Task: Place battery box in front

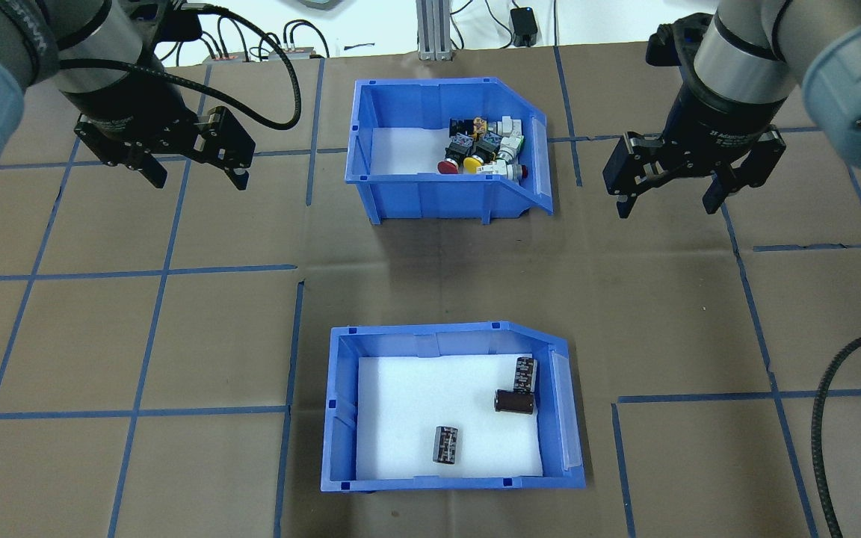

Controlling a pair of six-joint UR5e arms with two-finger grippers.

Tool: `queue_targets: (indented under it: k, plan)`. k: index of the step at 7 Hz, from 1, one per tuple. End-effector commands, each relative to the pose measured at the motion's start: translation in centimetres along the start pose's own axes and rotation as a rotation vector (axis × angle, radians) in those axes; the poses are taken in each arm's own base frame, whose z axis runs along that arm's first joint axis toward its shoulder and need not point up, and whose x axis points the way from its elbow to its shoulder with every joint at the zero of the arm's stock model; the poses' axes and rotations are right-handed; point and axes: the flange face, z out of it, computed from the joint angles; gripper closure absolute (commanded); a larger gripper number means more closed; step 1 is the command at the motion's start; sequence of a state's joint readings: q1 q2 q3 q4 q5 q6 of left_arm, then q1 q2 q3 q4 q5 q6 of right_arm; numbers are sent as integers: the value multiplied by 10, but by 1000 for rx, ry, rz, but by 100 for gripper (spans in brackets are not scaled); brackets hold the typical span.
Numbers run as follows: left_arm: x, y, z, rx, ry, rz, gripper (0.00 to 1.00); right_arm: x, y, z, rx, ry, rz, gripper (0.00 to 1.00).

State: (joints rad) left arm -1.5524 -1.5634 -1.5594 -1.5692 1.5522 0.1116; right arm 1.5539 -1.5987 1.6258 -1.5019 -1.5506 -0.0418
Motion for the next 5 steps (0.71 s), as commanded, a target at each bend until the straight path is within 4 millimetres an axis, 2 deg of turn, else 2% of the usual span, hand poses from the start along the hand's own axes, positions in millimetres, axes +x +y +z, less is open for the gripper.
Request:
queue_targets:
  k: [1,3,5]
  plan:
    - [-4,-7,-3,3,-37,10,1,0,-1,-5,10,2,-6,0]
    - [-9,-12,-4,25,-73,9,2,-1,-5,-2,13,0,-41,0]
    - [-10,-4,-4,36,-82,3,1,-2,-23,2,68,7,-250,0]
